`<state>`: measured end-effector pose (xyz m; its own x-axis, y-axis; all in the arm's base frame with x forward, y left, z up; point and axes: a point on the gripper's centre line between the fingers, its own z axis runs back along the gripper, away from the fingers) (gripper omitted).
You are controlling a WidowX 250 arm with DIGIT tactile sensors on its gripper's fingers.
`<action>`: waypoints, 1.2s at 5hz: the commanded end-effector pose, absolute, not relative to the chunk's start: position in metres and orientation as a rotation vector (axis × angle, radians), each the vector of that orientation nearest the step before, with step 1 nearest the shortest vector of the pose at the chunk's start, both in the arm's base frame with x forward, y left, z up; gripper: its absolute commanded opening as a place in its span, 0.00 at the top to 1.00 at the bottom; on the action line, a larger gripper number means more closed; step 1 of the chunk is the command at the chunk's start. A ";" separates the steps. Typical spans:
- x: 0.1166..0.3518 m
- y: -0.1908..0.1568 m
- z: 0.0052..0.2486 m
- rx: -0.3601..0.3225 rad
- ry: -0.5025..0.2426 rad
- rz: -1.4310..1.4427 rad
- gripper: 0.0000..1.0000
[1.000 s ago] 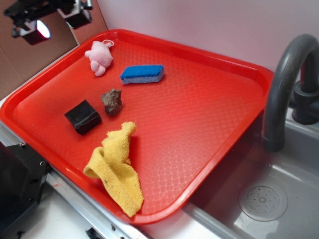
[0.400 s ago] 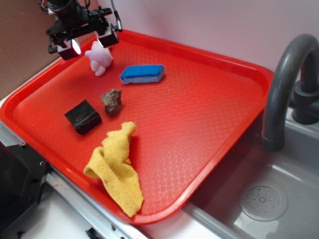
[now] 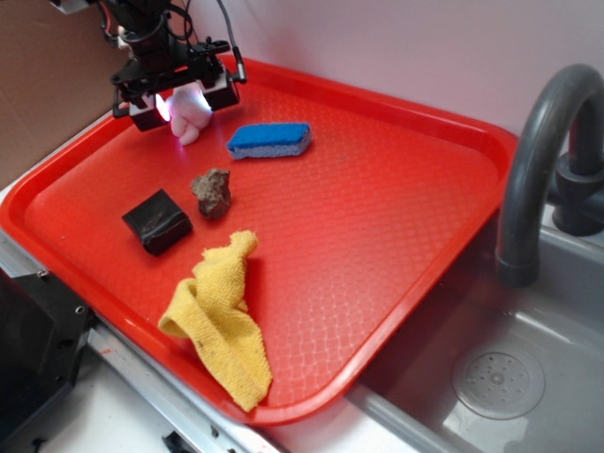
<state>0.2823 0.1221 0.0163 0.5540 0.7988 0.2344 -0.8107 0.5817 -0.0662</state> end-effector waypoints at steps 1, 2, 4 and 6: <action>0.278 0.121 0.025 0.026 -0.251 0.945 1.00; 0.273 0.107 0.055 -0.032 -0.181 0.850 1.00; 0.255 0.064 0.131 -0.135 -0.064 0.570 1.00; 0.212 -0.003 0.204 -0.200 -0.080 0.347 1.00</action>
<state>0.2137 -0.0156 0.1835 0.9339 0.3565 -0.0264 -0.3548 0.9155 -0.1898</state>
